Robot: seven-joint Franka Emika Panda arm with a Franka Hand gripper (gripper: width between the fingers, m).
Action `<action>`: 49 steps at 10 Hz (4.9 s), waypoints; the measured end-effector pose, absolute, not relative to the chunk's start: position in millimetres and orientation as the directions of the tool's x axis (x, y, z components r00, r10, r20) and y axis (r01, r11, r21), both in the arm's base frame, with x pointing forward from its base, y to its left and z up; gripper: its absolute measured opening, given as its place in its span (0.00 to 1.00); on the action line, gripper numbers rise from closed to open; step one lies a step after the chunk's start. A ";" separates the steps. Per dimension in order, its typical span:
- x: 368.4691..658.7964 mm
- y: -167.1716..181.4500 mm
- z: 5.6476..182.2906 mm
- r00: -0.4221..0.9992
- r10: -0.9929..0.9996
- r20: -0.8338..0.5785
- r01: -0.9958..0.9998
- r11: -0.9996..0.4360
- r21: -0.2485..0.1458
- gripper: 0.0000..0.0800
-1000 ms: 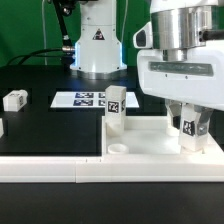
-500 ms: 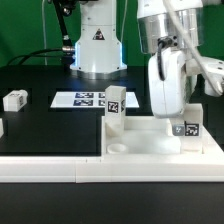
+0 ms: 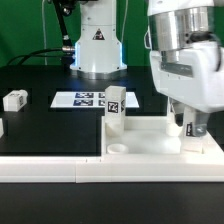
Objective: Assemble square table
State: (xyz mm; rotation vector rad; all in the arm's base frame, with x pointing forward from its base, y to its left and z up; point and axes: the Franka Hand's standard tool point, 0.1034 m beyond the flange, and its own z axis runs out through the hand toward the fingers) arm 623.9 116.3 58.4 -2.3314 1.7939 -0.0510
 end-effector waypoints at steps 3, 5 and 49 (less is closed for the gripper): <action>625.6 110.4 59.0 0.520 -0.854 -0.031 -0.843 -0.507 -0.180 0.81; 630.1 107.3 63.9 0.832 -0.554 0.027 -0.545 -0.826 -0.143 0.81; 628.8 107.8 64.0 -0.523 -0.827 -0.208 -0.850 0.525 0.047 0.37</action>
Offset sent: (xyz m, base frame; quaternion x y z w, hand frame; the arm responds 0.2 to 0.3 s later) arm 0.0148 0.0041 0.0093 -0.0587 -0.0602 -0.5131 0.8542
